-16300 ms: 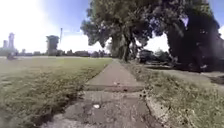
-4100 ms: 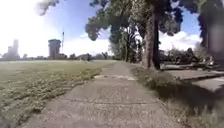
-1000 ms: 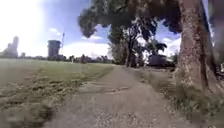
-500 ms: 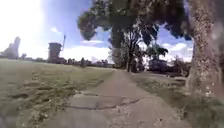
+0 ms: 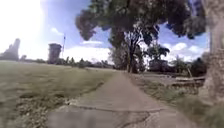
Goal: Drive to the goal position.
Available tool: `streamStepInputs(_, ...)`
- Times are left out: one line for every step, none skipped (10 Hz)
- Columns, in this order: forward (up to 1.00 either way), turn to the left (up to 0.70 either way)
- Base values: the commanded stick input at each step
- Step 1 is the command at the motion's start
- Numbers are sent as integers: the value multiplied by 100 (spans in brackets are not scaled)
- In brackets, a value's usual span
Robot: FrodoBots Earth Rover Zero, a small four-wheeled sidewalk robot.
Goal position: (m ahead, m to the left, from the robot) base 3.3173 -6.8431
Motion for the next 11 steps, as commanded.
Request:
streamStepInputs(100,-14)
streamStepInputs(100,-2)
streamStepInputs(100,0)
streamStepInputs(100,0)
streamStepInputs(100,0)
streamStepInputs(100,0)
streamStepInputs(100,0)
streamStepInputs(100,0)
streamStepInputs(100,0)
streamStepInputs(100,0)
streamStepInputs(100,0)
